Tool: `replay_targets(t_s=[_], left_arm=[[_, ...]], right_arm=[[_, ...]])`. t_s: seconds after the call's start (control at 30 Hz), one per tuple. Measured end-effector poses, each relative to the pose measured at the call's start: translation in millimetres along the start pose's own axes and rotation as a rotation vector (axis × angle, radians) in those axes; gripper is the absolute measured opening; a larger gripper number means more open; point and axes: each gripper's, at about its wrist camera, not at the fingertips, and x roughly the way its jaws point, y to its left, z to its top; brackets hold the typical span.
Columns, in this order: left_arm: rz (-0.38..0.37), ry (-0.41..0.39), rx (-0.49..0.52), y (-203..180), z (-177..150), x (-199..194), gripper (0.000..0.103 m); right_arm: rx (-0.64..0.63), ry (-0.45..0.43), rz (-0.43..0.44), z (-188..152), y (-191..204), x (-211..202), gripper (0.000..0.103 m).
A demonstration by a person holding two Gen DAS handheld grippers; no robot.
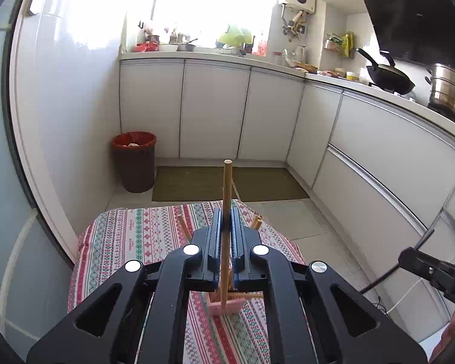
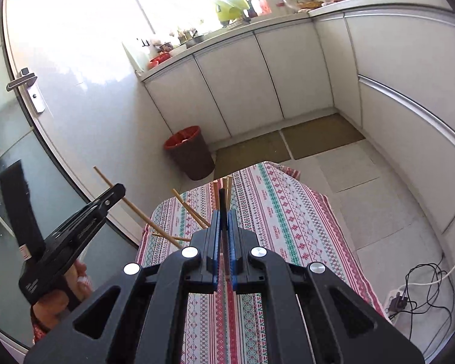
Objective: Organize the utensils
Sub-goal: 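Drop the bamboo chopstick into the pink basket with the left gripper while the right carries the stick, then lower the black stick into the pink basket and open the right gripper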
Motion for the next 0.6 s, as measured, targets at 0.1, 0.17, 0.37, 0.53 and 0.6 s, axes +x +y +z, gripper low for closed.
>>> replay_targets(t_s=[0.1,0.17,0.37,0.53,0.6], left_arm=[[0.014,-0.001,-0.006,2,1,16,0.005],[0.014,0.003,-0.005,4,-2,26,0.005],[0.009,0.080,-0.021,10,-25,55,0.009],[-0.013,0.058,-0.074,24,-30,38,0.011],[-0.010,0.052,-0.076,27,-29,33,0.011]], right_arm=[[-0.008,0.005,-0.003,3,1,8,0.005],[-0.009,0.007,0.002,6,3,13,0.005],[-0.019,-0.002,0.009,13,11,21,0.005],[-0.031,-0.024,0.003,21,20,27,0.005],[-0.035,-0.031,0.000,22,23,31,0.005]])
